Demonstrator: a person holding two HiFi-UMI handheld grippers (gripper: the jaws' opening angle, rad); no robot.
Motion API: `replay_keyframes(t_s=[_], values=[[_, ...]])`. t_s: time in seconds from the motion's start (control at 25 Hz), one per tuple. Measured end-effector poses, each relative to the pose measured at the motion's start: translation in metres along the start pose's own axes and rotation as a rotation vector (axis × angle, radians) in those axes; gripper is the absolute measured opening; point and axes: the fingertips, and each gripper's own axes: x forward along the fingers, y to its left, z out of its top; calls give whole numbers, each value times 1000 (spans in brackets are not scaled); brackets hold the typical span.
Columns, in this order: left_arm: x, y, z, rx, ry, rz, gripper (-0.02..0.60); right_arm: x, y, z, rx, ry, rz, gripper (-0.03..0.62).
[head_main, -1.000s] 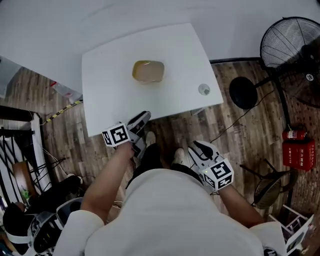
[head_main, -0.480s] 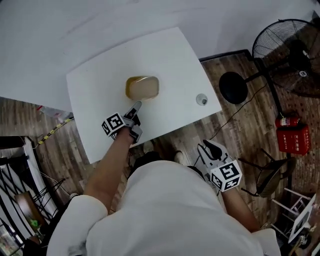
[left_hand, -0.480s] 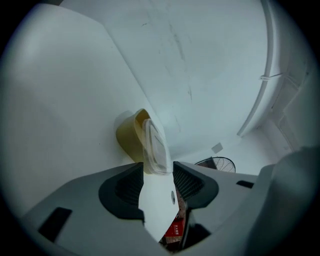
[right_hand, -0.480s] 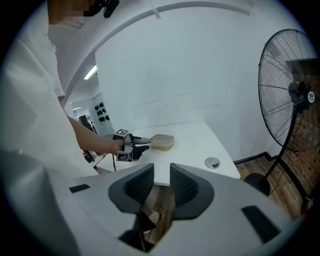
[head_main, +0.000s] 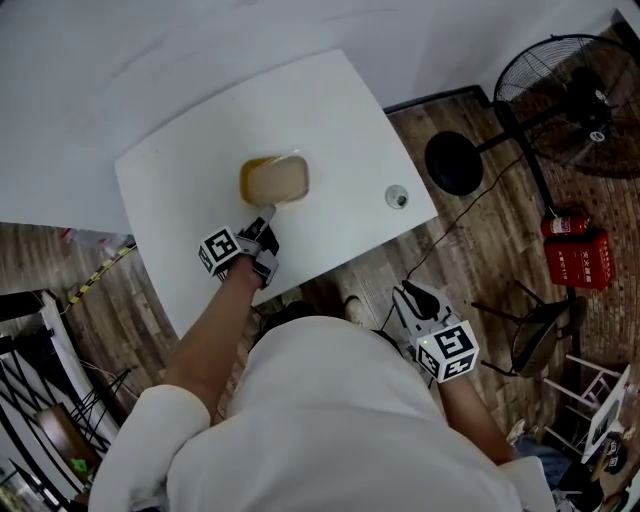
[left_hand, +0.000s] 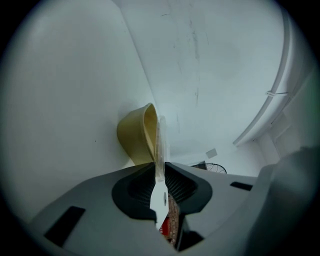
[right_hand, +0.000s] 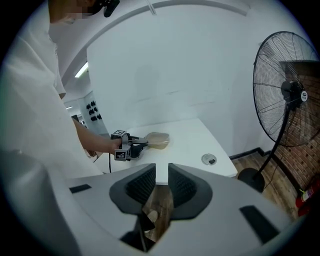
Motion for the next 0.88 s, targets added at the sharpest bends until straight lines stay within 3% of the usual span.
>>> replay_keyframes(t_s=[0.16, 0.48, 0.88], values=[[-2, -10, 0, -31, -32, -42, 59, 0, -1, 1, -19, -3, 3, 84], [-15, -48, -4, -11, -98, -124, 44, -12, -10, 2, -41, -24, 25, 75], [-43, -106, -36, -3, -179, -229, 43, -29, -25, -3, -70, -57, 104, 48]])
